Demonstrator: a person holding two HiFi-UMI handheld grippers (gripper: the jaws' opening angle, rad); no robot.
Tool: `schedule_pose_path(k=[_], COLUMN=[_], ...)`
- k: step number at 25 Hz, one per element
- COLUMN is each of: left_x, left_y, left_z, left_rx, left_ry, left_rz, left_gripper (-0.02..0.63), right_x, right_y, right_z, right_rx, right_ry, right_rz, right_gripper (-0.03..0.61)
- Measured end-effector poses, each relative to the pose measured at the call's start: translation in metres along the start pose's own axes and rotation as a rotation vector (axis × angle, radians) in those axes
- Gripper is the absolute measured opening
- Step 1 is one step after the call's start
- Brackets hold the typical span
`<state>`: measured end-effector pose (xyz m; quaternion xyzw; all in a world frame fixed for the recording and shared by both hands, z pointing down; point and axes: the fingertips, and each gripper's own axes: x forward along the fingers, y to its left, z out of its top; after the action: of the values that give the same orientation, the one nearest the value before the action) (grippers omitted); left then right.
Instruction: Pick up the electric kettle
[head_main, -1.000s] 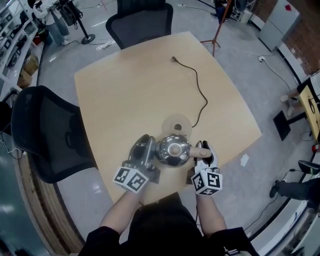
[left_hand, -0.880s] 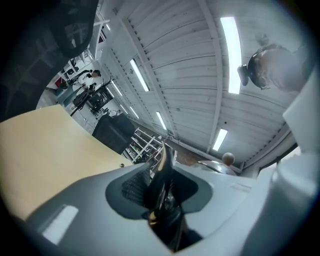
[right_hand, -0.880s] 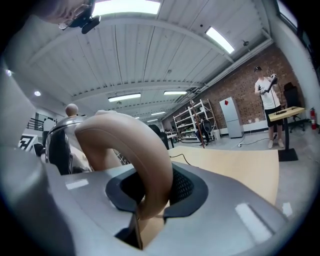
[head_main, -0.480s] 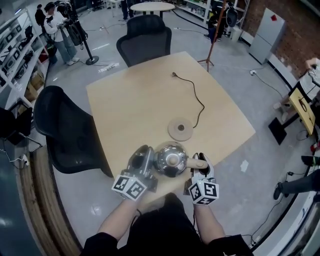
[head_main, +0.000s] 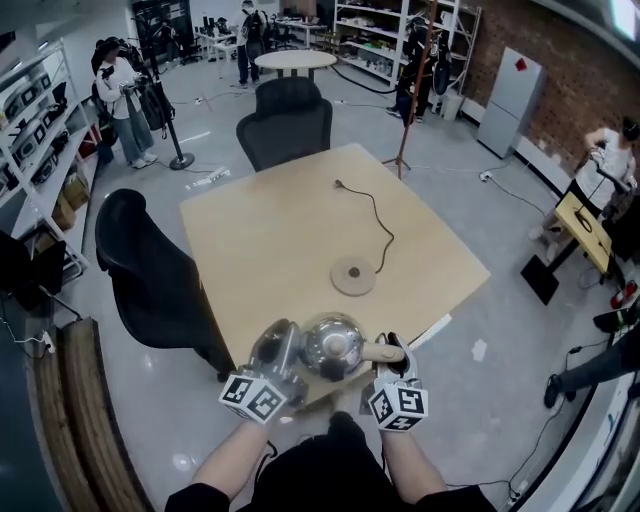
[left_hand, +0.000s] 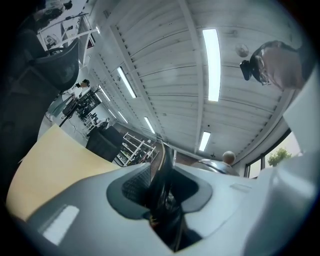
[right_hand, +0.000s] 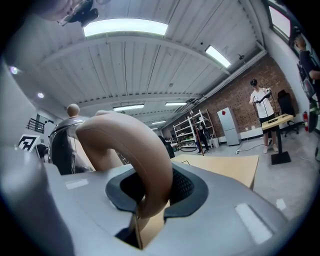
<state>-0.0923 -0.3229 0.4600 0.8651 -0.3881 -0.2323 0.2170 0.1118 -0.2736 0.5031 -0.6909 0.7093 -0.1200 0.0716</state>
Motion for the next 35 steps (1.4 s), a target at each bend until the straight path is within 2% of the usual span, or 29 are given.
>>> schedule_pose_path(k=[12,19,25,35], left_x=[-0.012,-0.008,-0.01,-0.004], left_y=[-0.026,-0.046,-0.049,-0.049], left_z=[0.011,0.013,0.006,0.019], left_rx=[0.027,0.034,0.033,0.06], left_ry=[-0.033,-0.068,-0.067,-0.091], left_rz=[-0.021,0.0,0.015,0.023], left_gripper=[0.092,0.091,0.091,0.091], right_x=[-0.021,-0.023,-0.023,-0.013], right_y=[0.004,-0.008,-0.014,-0.008], right_z=[0.02,0.036,0.035,0.04], right_rx=[-0.002,-0.008,-0.004,0.0], right_ry=[-0.028,-0.048,-0.039,-0.049], right_rz=[0.02,0.04,0.051,0.074], right_gripper=[0.077,0.077,0.077,0.075])
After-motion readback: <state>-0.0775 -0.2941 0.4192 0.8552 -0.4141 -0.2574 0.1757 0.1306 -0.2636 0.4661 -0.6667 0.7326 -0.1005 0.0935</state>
